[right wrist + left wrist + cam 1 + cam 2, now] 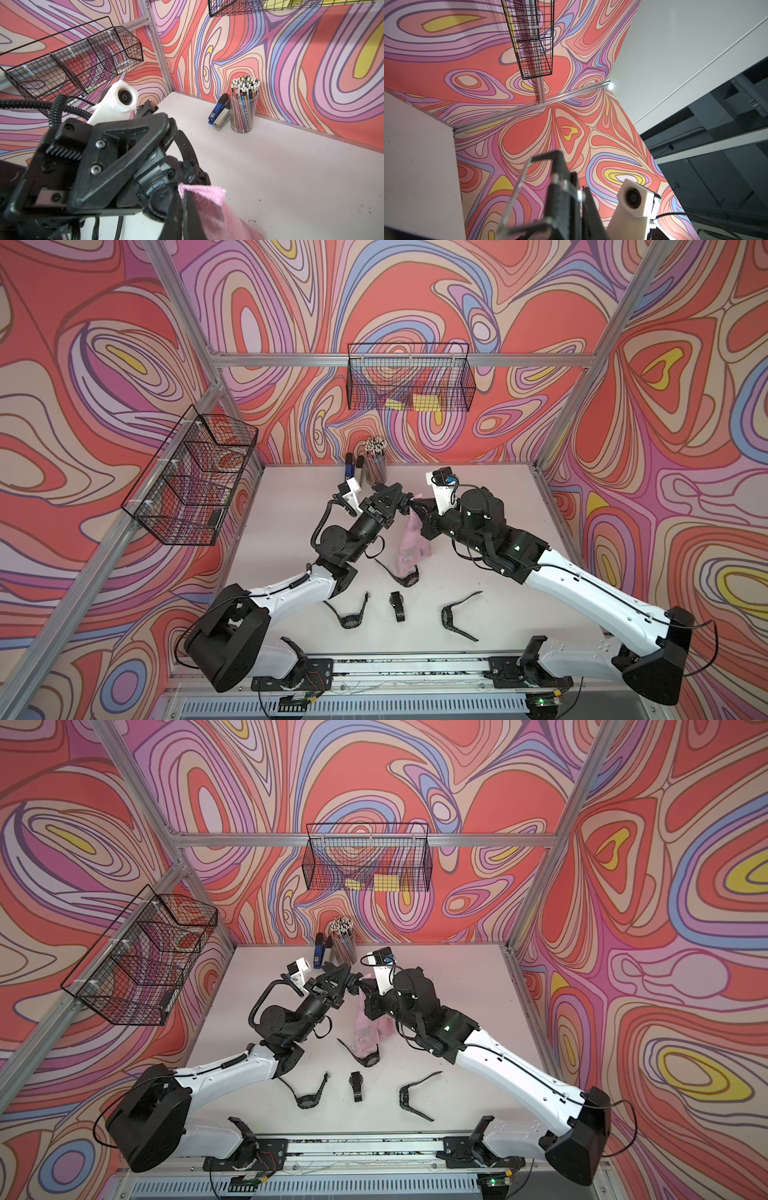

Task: Wipe the watch dial
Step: Wipe the dirt from the watch dial.

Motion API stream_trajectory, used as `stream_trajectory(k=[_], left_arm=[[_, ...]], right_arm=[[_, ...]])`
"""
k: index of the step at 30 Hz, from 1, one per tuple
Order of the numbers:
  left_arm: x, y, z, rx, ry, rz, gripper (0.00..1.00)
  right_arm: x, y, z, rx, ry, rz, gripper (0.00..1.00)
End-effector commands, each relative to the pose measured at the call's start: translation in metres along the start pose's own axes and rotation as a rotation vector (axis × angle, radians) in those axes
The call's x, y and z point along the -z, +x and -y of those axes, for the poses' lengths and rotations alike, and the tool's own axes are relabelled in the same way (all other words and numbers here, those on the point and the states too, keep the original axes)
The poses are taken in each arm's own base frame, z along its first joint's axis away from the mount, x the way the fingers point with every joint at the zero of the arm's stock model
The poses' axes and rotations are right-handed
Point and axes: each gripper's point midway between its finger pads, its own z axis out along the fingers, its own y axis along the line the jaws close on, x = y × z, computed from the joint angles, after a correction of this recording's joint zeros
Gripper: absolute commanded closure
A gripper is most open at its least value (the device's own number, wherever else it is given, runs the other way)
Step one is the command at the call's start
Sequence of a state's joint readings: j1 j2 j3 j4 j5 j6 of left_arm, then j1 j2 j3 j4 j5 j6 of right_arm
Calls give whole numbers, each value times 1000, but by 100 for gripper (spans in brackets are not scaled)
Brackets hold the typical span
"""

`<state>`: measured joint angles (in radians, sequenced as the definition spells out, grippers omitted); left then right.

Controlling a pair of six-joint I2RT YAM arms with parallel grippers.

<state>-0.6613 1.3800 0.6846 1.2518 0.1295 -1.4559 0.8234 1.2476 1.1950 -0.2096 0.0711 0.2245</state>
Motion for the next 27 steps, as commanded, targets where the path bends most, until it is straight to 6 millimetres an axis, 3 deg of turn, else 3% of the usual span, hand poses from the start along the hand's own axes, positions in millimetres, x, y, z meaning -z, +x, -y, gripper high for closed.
stream_trajectory(k=[1, 7, 9, 18, 24, 27], left_arm=[[-1, 19, 38, 18, 121, -86, 100], [-2, 19, 36, 20, 117, -86, 100], [-2, 19, 36, 19, 118, -85, 100], [1, 18, 45, 16, 138, -83, 100], [4, 16, 45, 22, 133, -71, 100], [4, 16, 47, 16, 138, -71, 100]], right_arm=[[-3, 10, -22, -19, -62, 0, 100], [-2, 23, -47, -28, -99, -9, 100], [-2, 26, -45, -26, -89, -17, 100], [-8, 36, -6, -10, 42, -32, 100], [-8, 17, 30, -39, 85, 13, 100], [-7, 11, 37, -37, 90, 26, 100]])
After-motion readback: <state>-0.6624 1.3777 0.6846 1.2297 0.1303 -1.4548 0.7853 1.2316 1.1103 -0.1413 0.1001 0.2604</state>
